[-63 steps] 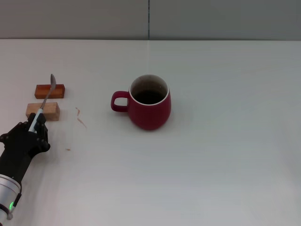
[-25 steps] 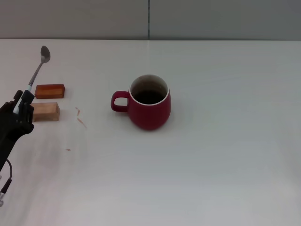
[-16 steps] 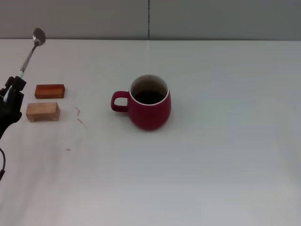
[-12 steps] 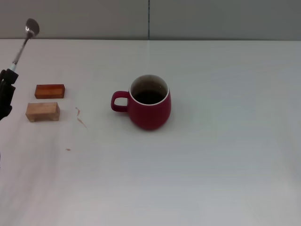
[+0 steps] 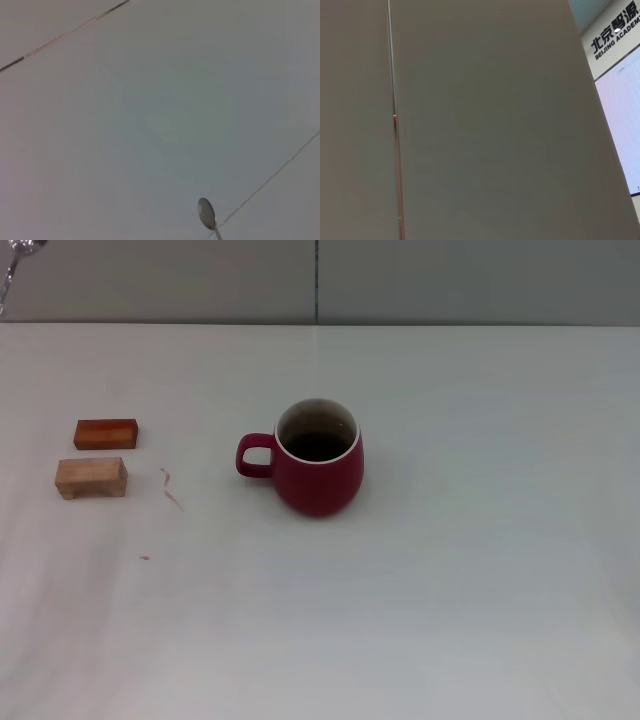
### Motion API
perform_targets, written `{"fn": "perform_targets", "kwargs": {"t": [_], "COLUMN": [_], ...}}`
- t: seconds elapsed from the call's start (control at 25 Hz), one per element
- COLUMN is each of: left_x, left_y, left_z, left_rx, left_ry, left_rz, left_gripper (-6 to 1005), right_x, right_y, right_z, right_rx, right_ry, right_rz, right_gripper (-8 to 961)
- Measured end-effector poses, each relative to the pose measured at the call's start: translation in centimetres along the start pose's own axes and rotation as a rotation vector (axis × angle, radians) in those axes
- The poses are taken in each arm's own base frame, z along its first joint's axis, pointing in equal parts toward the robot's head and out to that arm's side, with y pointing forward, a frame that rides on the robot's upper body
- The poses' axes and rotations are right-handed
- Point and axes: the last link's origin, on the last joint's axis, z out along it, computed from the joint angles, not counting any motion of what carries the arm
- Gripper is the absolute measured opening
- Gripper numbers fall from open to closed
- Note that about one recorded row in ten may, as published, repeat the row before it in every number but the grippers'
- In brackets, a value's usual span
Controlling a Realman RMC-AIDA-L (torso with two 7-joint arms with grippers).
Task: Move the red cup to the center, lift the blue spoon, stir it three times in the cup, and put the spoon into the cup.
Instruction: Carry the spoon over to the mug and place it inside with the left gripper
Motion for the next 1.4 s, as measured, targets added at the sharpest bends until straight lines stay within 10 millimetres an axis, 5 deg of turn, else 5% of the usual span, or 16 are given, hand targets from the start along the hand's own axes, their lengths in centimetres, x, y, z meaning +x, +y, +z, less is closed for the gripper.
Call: {"fn": "perform_targets", "kwargs": {"t": [0.88, 1.4], "left_x": [3.0, 3.9], "left_y": [4.2, 5.7], "left_z": [4.4, 7.9], "left_rx": [-0.365, -0.451], "left_ry": [-0.171, -0.434], "left_rz": [-0.21, -0.212], "left_gripper": [151, 152], "right_x": [-0.1, -0.3], "right_y": [-0.4, -0.6], "right_z": [-0.2, -0.6], "right_rx": [0.003, 0.007], "right_ry": [0.0, -0.015], "right_rz": [-0.011, -0.012], "right_gripper": [705, 705]}}
